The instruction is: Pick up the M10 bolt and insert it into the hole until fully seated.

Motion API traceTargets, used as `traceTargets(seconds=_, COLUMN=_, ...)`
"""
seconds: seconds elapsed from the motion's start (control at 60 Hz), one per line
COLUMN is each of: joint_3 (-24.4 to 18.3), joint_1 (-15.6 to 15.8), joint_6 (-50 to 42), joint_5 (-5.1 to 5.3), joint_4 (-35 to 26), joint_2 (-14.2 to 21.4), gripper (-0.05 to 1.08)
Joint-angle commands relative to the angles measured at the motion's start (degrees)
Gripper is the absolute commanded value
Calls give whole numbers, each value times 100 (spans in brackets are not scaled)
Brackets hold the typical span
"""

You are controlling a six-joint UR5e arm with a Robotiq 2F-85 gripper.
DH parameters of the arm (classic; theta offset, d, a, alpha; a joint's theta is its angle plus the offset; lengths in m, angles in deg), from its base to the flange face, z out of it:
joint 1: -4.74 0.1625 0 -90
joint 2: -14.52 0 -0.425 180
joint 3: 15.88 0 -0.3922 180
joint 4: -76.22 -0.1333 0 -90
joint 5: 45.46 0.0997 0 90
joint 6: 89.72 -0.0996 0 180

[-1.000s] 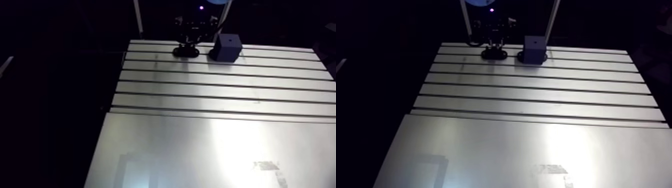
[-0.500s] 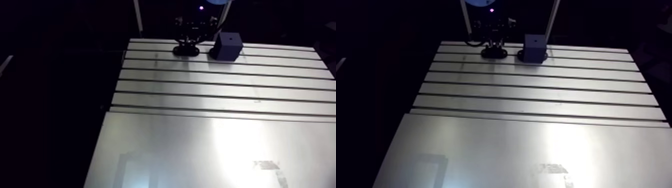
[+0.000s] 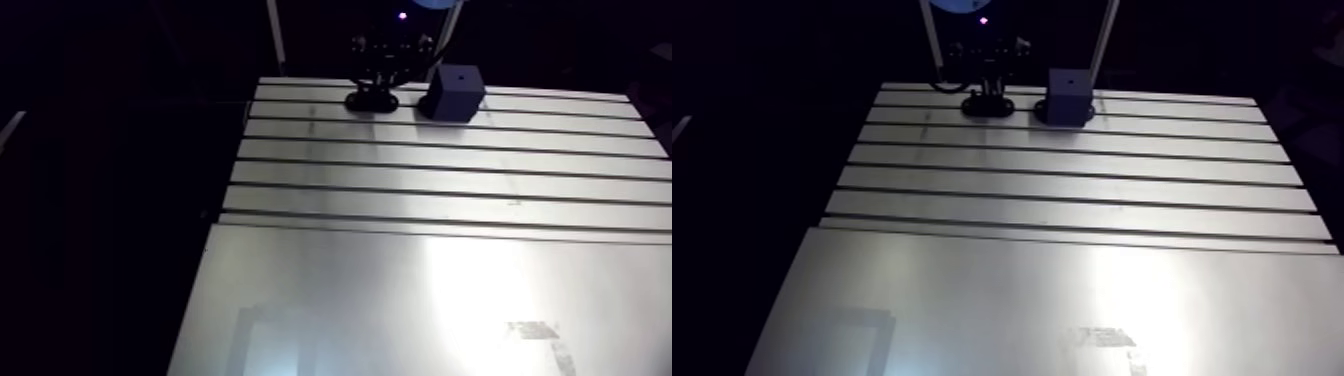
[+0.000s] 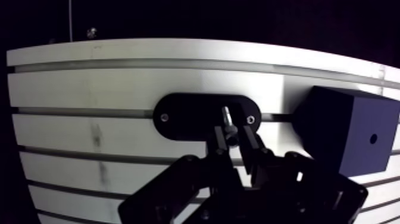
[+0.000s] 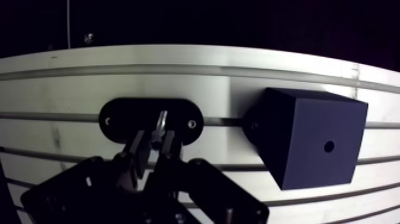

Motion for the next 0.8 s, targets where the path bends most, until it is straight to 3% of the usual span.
traceTargets(seconds=0.017, joint_3=3, joint_1=-1, joint_6=0, joint_5=4, joint_4=0, joint_2=0, gripper=79)
traceTargets(seconds=0.45, joint_3=-67, joint_1=-1, joint_6=9, joint_5=4, joint_4=-8, joint_2=95, gripper=86)
traceTargets(seconds=0.8, joint_3=-196, joint_1=-1, joint_6=0, joint_5=6, joint_4=-33, joint_2=373, gripper=92)
